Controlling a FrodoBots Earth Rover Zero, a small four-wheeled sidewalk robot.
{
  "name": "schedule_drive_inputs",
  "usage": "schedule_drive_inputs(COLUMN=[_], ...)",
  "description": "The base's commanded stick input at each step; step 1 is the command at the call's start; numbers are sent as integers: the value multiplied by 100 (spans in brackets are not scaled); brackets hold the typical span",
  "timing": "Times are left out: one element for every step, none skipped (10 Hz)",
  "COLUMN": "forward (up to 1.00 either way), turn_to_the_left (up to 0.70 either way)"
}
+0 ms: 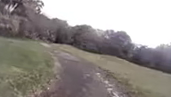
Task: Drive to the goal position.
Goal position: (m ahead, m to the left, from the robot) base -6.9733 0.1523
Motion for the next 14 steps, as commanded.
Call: schedule_drive_inputs(forward=[85, 85, 85, 85, 85, 85, 85, 85, 85, 85, 85, 85, 85, 85], turn_to_the_left=[0, 0, 0, 0, 0, 0, 0, 0, 11, 26, 9, 0, 0, 17])
